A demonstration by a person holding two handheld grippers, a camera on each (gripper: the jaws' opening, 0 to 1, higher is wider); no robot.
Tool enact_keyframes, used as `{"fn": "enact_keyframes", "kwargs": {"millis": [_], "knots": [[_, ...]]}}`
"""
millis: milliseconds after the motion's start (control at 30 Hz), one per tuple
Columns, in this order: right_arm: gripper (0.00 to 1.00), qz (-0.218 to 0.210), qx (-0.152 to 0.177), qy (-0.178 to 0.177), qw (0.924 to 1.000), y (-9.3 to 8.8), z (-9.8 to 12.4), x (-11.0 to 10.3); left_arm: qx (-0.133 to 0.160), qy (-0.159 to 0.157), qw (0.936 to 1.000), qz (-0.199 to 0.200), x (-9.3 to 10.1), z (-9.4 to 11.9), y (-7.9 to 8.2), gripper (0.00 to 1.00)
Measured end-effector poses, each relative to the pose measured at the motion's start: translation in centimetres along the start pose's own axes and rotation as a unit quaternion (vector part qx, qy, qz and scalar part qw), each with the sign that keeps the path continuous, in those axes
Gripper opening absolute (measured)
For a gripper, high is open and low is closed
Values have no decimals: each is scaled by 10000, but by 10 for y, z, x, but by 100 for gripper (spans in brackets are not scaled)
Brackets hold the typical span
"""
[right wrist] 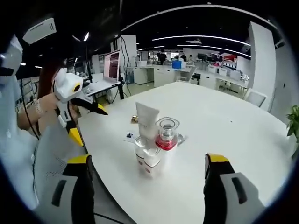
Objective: Arrange the skincare products in the storage area until every visible bottle or jar stands upright without overlapping.
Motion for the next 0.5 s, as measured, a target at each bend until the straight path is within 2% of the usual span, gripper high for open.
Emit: {"fn": "enact_keyframes", "kwargs": {"millis": [167,233,367,500], "knots": [[78,-122,-176,-70,9997,-2,11,24,-40,-23,10000,-48,-9,-10,6,97],[72,-207,-260,-253,9991,-5,13,38,-31,-5,10000,-34,-12,-14,11,97],[66,-218,-482,-423,9977,-12,14,62,8,-42,10000,-66,-16,-21,18,97],[56,-339,-543,-527,9966,-17,13,84,-35,-62,9999,-145,-22,-30,24,97]]}}
Point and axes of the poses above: the point that each gripper's makers call its tool centre point, and the gripper's own axes: z roughly backward along the fingers, x roughly to its right, y roughly out of its top, the point moved 7 cm from there along z, roughly backward along the fingers, and after that the axes turned 6 degrees about y, right-handed, at the moved point
